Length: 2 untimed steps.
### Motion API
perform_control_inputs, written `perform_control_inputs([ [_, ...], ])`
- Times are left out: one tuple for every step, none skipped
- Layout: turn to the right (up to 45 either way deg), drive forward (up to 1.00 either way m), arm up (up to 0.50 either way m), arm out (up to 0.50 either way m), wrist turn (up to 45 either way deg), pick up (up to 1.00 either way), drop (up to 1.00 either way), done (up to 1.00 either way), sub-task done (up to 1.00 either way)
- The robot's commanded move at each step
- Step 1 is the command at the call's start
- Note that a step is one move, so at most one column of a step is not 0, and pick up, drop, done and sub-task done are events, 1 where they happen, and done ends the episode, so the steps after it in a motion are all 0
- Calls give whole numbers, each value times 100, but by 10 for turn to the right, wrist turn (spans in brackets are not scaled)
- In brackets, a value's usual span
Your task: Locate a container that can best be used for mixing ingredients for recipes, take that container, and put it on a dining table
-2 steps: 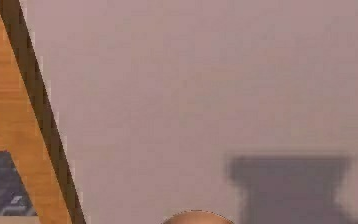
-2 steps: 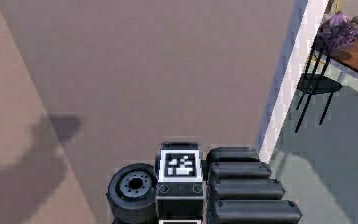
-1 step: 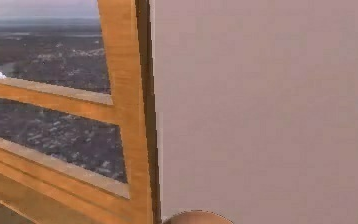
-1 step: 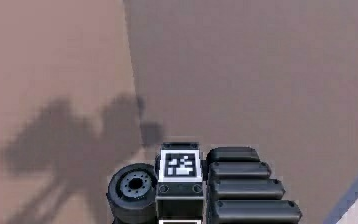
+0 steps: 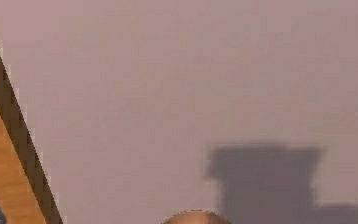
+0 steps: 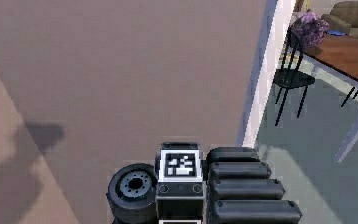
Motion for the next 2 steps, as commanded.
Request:
perform_control_inputs([
  [-420,0,0,0,0,0,0,0,0],
  [450,0,0,0,0,0,0,0,0],
])
